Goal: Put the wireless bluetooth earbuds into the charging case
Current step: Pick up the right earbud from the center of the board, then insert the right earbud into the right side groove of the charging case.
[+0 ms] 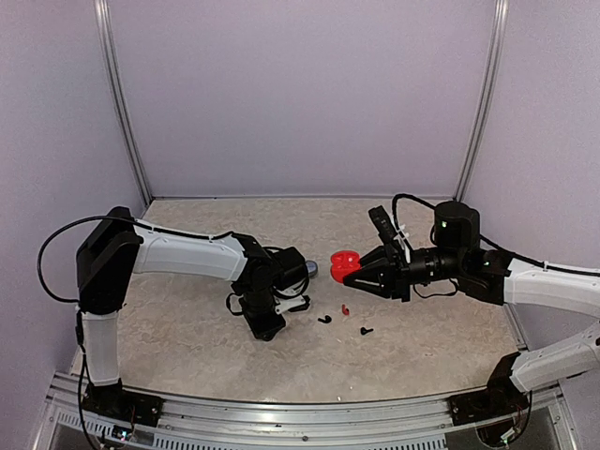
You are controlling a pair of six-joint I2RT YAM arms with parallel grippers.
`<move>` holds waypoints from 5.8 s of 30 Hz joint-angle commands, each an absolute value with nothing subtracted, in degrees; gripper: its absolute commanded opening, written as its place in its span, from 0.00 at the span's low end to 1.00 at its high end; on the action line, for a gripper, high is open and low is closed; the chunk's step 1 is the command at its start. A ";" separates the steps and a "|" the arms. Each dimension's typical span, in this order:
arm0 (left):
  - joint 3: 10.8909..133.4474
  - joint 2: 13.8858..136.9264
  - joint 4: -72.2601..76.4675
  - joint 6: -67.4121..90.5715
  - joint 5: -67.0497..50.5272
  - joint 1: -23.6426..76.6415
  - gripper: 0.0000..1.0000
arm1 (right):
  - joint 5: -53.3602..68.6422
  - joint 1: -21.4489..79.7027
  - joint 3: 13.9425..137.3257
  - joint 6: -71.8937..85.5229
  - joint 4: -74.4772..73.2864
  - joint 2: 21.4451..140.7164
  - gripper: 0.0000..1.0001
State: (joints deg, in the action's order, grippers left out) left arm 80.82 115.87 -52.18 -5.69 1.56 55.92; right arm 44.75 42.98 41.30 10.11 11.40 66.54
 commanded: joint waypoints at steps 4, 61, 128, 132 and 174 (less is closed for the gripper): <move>81.29 114.78 -52.01 -6.77 2.90 55.74 0.26 | 45.20 42.48 40.95 10.07 12.02 67.05 0.10; 54.27 77.92 31.64 10.45 -1.86 65.08 0.10 | 8.93 57.30 40.86 -3.09 31.30 69.44 0.05; 64.19 82.18 13.08 14.09 7.42 64.19 0.11 | -1.91 58.42 42.29 -8.87 24.33 69.25 0.05; 65.31 82.13 10.73 14.12 7.69 64.21 0.11 | -3.99 58.79 42.54 -10.45 23.16 69.60 0.05; 69.87 85.99 2.42 22.14 -5.34 60.82 0.10 | -11.78 61.16 41.62 -17.29 24.51 69.17 0.06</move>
